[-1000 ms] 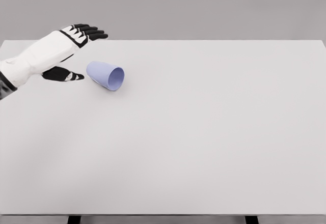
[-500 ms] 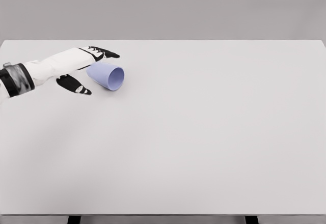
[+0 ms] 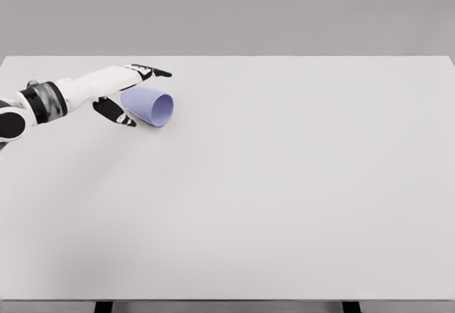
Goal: Flip the cup with left arm and place it on the table
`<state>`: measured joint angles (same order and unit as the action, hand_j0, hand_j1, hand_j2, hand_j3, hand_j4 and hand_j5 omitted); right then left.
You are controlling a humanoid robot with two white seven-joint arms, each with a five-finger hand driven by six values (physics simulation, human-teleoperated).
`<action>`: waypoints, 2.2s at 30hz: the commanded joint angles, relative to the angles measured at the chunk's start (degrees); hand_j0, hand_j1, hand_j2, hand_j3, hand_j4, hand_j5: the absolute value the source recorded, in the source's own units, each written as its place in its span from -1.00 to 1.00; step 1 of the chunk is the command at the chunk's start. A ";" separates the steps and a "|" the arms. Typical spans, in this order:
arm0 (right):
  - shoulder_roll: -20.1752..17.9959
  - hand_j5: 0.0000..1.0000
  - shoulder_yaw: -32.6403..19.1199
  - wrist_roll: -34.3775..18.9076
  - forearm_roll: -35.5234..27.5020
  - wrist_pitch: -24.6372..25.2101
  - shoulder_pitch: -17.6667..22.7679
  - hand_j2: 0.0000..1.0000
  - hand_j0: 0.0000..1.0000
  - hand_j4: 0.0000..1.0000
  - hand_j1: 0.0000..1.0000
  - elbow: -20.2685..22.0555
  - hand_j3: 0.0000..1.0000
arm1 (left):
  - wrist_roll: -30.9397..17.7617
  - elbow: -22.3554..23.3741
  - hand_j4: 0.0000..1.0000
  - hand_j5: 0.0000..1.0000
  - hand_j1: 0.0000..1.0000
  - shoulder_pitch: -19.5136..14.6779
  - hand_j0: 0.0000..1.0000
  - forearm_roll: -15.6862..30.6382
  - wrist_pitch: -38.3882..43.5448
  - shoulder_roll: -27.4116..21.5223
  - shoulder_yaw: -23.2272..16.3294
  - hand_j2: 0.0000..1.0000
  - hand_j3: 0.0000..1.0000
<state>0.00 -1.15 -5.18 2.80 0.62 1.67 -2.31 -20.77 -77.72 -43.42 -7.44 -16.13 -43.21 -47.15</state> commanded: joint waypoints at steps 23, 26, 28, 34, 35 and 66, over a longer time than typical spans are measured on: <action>0.00 1.00 0.01 0.00 0.01 0.00 0.00 1.00 1.00 1.00 1.00 0.02 1.00 | 0.02 9.51 1.00 1.00 1.00 -2.02 1.00 -0.74 0.14 5.95 -1.63 1.00 1.00; 0.00 1.00 0.01 0.00 0.01 0.00 0.00 1.00 1.00 1.00 1.00 0.02 1.00 | 0.02 10.92 1.00 1.00 1.00 -2.02 1.00 -1.09 0.14 6.74 -1.63 1.00 1.00; 0.00 1.00 0.01 0.00 0.01 0.00 0.00 1.00 1.00 1.00 1.00 0.02 1.00 | 0.02 11.18 1.00 1.00 1.00 -2.02 1.00 -1.18 0.14 6.83 -1.63 1.00 1.00; 0.00 1.00 0.01 0.00 0.01 0.00 0.00 1.00 1.00 1.00 1.00 0.02 1.00 | 0.02 11.89 1.00 1.00 1.00 -2.02 1.00 -1.18 0.14 6.83 -1.80 1.00 1.00; 0.00 1.00 0.01 0.00 0.01 0.00 0.00 1.00 1.00 1.00 1.00 0.02 1.00 | 0.02 11.89 1.00 1.00 1.00 -2.02 1.00 -1.18 0.22 6.83 -1.98 1.00 1.00; 0.00 1.00 0.01 0.00 0.01 0.00 0.00 1.00 1.00 1.00 1.00 0.02 1.00 | 0.11 18.57 1.00 1.00 1.00 -3.34 1.00 -3.29 0.14 10.96 -2.07 1.00 1.00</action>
<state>0.00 -1.15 -5.19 2.80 0.62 1.67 -2.31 -20.68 -59.37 -46.67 -10.83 -16.03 -32.42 -49.22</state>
